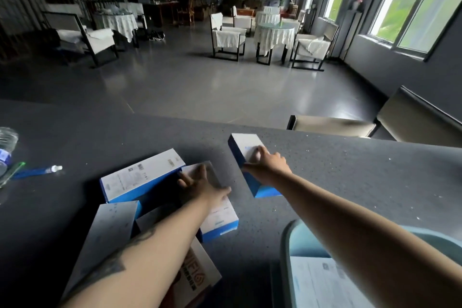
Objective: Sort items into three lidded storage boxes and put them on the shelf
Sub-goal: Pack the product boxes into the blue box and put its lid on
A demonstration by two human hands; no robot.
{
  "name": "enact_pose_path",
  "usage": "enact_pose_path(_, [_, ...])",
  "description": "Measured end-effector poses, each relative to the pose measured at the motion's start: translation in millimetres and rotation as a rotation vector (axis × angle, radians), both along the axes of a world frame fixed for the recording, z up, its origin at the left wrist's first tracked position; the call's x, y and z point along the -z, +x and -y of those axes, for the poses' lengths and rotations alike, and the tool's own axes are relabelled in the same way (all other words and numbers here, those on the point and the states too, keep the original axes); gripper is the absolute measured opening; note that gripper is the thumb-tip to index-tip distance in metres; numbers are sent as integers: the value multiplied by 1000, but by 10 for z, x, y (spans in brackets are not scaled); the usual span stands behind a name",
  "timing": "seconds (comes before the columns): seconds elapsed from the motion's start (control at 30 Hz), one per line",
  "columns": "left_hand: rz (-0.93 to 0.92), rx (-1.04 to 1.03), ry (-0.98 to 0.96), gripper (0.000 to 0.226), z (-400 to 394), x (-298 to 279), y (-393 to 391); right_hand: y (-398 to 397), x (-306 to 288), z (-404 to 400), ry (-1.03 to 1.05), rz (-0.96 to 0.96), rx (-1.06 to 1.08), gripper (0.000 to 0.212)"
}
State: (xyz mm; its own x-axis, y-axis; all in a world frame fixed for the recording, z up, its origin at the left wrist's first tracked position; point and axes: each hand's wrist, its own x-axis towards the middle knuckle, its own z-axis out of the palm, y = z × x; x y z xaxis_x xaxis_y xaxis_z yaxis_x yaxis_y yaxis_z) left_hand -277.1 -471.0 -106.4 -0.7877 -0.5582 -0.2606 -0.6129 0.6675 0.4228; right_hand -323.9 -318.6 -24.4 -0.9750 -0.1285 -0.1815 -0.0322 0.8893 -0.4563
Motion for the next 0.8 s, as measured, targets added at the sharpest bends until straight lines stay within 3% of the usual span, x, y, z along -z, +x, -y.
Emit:
enact_pose_path(0.13, [-136, -1, 132, 97, -148, -215, 110, 225, -592, -506, -387, -167, -42, 71])
enact_pose_path(0.27, [-558, 2, 171, 81, -477, -716, 223, 849, -975, -1460, -639, -57, -380, 75])
enact_pose_path(0.33, [-800, 56, 173, 81, -571, -1003, 304, 1120, -966, -1943, -584, 26, -542, 81])
enact_pose_path(0.43, [-981, 40, 275, 89, -640, -1297, 553, 1394, -769, -2361, -505, 223, -723, 87])
enact_pose_path(0.57, [-1108, 227, 456, 94, -813, -1504, 973, 1473, -403, -2457, 35, 136, -798, 95])
enact_pose_path(0.63, [-1109, 314, 464, 96, -944, -1566, 1116, 1438, -282, -2407, 199, 84, -761, 95])
enact_pose_path(0.7, [-1108, 386, 442, 98, -1093, -1603, 1200, 1386, -179, -2340, 239, 31, -725, 96])
enact_pose_path(0.8, [-1089, 435, 437, 99, -1279, -1624, 1271, 1338, -49, -2298, 98, 32, -713, 97])
